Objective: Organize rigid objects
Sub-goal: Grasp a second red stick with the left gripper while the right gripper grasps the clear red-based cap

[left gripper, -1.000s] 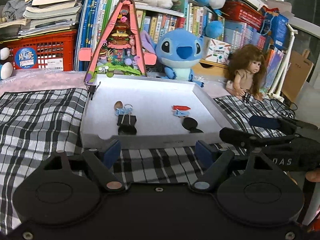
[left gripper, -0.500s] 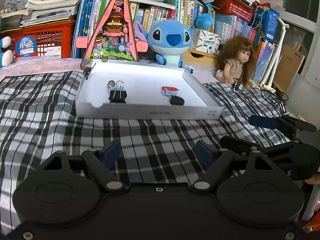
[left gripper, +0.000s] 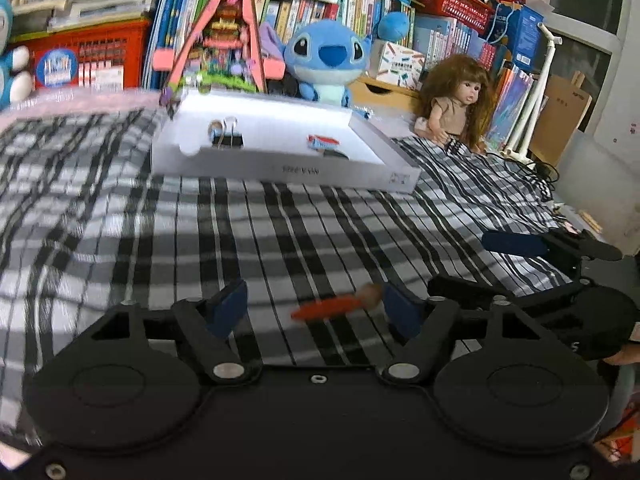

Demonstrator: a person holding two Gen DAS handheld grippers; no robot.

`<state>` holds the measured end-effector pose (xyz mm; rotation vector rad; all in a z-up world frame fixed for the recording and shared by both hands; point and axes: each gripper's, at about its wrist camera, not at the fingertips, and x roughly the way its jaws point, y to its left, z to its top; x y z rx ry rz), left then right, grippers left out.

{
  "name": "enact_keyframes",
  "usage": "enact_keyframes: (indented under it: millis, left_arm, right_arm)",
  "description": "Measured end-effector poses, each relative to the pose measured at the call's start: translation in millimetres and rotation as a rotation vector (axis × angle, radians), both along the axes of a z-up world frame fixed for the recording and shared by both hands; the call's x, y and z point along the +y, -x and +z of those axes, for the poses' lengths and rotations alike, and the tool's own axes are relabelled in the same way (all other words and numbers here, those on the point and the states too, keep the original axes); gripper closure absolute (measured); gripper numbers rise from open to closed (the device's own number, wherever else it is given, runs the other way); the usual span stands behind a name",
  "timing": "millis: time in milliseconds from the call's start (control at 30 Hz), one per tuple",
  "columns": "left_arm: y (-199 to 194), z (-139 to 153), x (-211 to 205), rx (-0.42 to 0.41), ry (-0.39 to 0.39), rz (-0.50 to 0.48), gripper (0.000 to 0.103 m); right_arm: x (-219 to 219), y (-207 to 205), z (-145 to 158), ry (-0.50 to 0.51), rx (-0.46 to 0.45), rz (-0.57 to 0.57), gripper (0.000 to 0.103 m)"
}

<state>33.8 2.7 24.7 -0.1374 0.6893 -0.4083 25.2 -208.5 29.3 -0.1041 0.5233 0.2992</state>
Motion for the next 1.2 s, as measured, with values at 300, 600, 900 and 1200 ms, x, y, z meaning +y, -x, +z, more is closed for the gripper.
enact_keyframes:
  millis: [300, 600, 900, 1200]
  left_arm:
    - [1, -8, -5, 0.042, 0.017, -0.016, 0.054]
    - [-3, -14, -25, -0.015, -0.071, 0.007, 0.056]
    - [5, -14, -29, -0.074, -0.144, 0.009, 0.061]
    - [1, -5, 2, -0.081, -0.134, 0.102, 0.061]
  right_arm:
    - [1, 8, -5, -0.025, 0.016, -0.002, 0.004]
    - [-3, 9, -7, -0.067, 0.025, -0.026, 0.004]
    - [6, 11, -10, -0.070, 0.035, 0.004, 0.004]
    - [31, 8, -12, -0.054, 0.049, 0.065, 0.017]
